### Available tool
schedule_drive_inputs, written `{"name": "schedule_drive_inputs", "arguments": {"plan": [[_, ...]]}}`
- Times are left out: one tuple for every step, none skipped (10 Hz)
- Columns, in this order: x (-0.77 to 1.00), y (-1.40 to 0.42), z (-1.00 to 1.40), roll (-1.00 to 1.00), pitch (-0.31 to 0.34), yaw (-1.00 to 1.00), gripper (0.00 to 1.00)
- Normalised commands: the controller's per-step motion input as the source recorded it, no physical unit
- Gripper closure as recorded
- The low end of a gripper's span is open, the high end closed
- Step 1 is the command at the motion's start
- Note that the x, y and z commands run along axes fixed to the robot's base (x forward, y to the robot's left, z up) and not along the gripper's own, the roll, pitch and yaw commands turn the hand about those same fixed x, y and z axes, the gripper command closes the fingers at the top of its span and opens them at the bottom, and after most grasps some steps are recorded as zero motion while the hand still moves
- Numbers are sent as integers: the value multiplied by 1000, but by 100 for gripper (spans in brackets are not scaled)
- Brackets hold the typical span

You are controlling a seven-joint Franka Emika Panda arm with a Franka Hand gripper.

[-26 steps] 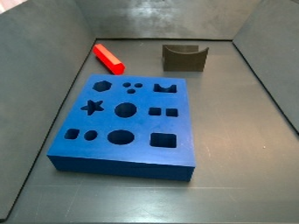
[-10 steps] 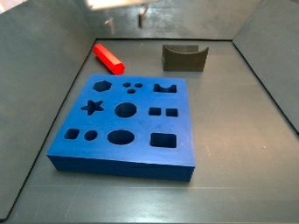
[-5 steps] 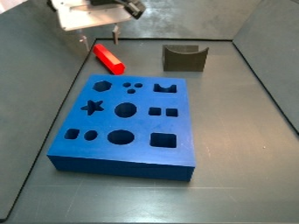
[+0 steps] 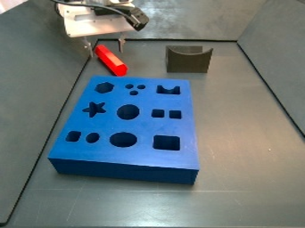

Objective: Pick up the hexagon object. Move up. Place the hexagon object on the fixture. Regrasp the hexagon object. Move to above the board. Insert the hexagon object.
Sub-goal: Pick up the hexagon object.

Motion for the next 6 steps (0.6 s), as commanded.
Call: {"name": "schedule_drive_inputs", "arguments": {"plan": [[-406, -11, -923, 64, -159, 237, 0], [-97, 0, -71, -1, -86, 169, 0], [23, -14, -51, 0, -17, 0, 0], [-63, -89, -357, -1, -179, 0, 0], [0, 0, 0, 0, 0, 0, 100], [0, 0, 0, 0, 0, 0, 100]]}}
